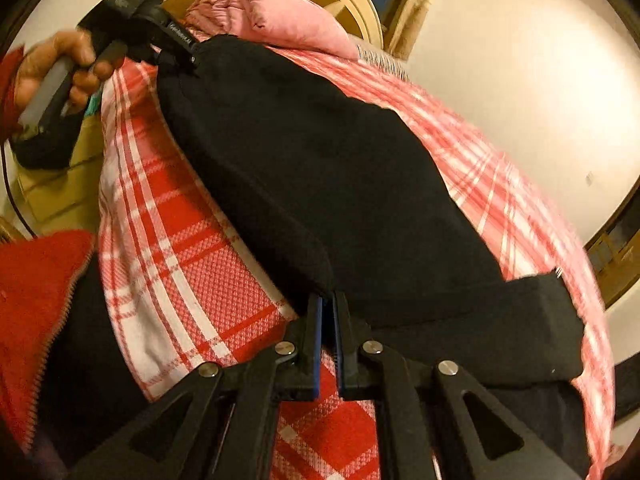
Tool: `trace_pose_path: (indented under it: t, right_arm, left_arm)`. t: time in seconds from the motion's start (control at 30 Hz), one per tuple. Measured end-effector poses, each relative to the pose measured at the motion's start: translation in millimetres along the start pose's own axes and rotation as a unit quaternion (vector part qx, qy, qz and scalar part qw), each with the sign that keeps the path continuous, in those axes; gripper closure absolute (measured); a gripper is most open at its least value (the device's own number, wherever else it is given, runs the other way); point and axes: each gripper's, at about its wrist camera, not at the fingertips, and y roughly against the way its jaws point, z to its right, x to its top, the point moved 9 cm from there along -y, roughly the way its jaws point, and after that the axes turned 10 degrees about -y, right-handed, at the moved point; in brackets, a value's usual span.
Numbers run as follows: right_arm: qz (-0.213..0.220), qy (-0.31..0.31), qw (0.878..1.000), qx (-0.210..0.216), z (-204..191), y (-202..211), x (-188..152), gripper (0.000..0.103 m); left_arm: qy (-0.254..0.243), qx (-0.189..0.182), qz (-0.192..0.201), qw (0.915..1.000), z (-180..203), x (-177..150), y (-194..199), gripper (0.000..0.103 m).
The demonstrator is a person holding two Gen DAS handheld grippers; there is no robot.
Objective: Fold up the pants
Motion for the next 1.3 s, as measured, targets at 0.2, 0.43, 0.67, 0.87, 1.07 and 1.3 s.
trace_pose_path:
  t: [0.2, 0.43, 0.67, 0.87, 1.07, 1.3]
  right_arm:
    - [-0.002, -0.042, 0.999, 0.011, 9, 3, 2, 0.081]
    - [0.043, -0.193, 0.976, 0.089, 65, 51, 45, 0.039]
    - [0.016, -0.31, 0.944, -0.109, 241, 9, 74, 0.034]
    - [-0.114, -0.408, 0.886, -0.187, 336, -89, 44, 0.034]
    - [-0.174, -0.399, 0.86, -0.266, 369, -127, 11, 0.034]
    - [-0.141, -0.479, 0.843, -0.199, 371, -112, -3, 0.085]
  left_arm:
    - [0.021, 0.089, -0.016, 0.9956, -38, 2, 22, 0.029]
    - [0.003, 0.148, 0.076, 0.9861, -44, 34, 79, 0.026]
    - [-0.055, 0.087, 0.099, 0.9898, 29, 56, 44, 0.026]
    - [-0.058, 0.086, 0.044, 0.9936, 53, 33, -8, 0.026]
    - [-0.066, 0.112, 0.041, 0.9906, 53, 22, -19, 0.02]
    - [-0.028, 0.11, 0.043, 0.9926, 41, 21, -25, 0.003]
